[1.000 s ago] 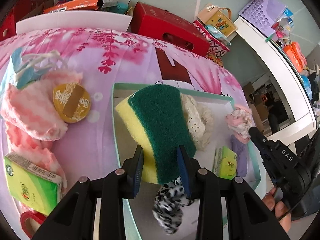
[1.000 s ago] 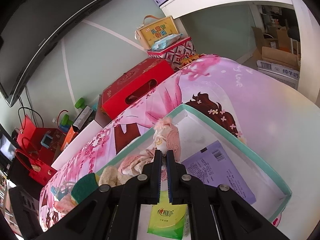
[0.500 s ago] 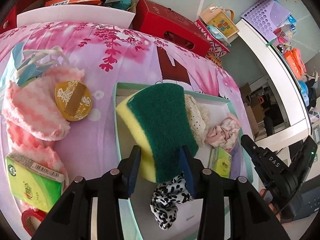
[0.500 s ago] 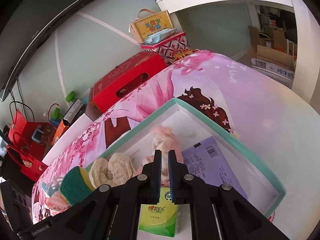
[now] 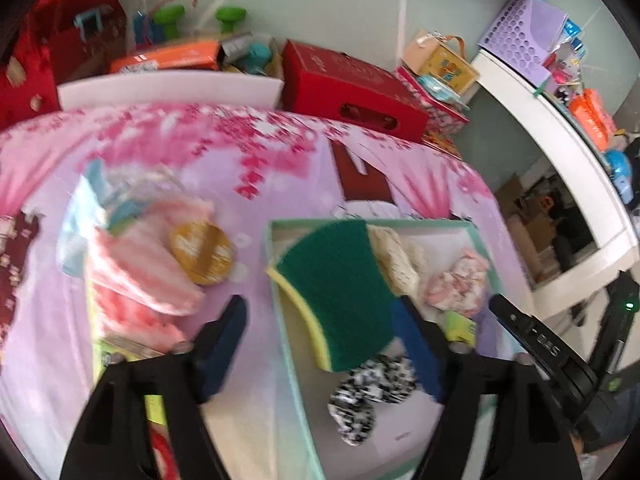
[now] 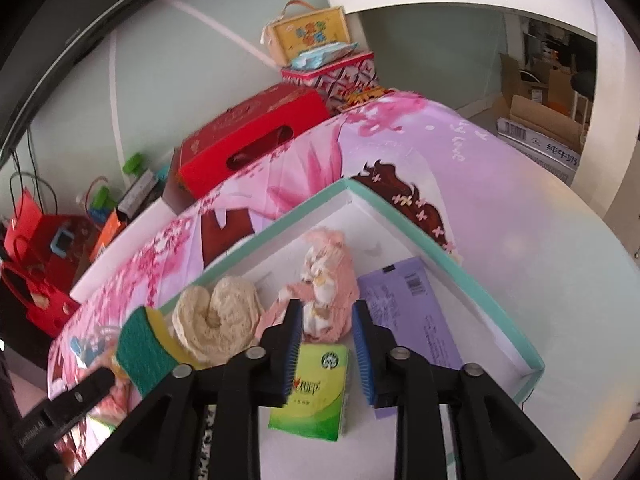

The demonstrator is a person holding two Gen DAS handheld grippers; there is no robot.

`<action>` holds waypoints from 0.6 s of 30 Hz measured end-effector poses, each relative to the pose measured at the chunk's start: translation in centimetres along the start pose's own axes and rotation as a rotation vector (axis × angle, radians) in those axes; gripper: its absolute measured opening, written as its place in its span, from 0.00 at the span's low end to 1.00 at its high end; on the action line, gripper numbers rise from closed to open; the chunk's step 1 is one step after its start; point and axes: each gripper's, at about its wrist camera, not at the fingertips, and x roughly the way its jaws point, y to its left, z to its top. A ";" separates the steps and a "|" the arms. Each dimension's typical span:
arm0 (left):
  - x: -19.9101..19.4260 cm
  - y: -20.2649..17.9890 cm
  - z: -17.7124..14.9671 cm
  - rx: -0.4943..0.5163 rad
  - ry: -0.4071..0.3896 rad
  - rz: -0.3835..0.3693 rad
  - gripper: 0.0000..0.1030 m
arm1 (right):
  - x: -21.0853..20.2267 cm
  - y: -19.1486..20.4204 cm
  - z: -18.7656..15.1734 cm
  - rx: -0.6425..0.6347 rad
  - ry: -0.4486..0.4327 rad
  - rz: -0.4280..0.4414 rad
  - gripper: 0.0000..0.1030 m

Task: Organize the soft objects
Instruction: 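Lower the sponge into the tray with the left tool while the right releases the sock, then move both tools back from the tray to the pile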

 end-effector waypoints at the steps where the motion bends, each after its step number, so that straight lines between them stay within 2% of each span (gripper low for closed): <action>1: -0.2 0.2 0.1 0.003 -0.013 0.027 0.84 | 0.1 0.3 -0.1 -0.012 0.013 -0.007 0.46; 6: -0.6 1.4 0.3 0.000 -0.055 0.142 0.86 | 0.0 1.1 -0.6 -0.049 0.029 -0.024 0.55; 10: -0.5 2.3 0.5 -0.001 -0.048 0.226 0.86 | -0.1 1.9 -1.0 -0.082 0.044 -0.040 0.63; 15: -0.8 3.2 0.3 -0.011 -0.072 0.286 0.87 | -0.1 2.8 -1.4 -0.114 0.064 -0.049 0.75; 17: -1.1 3.4 0.4 -0.009 -0.087 0.309 0.97 | -0.3 3.0 -1.6 -0.119 0.066 -0.048 0.81; 18: -1.2 3.5 0.4 -0.006 -0.096 0.319 0.99 | -0.5 3.1 -1.6 -0.119 0.060 -0.041 0.89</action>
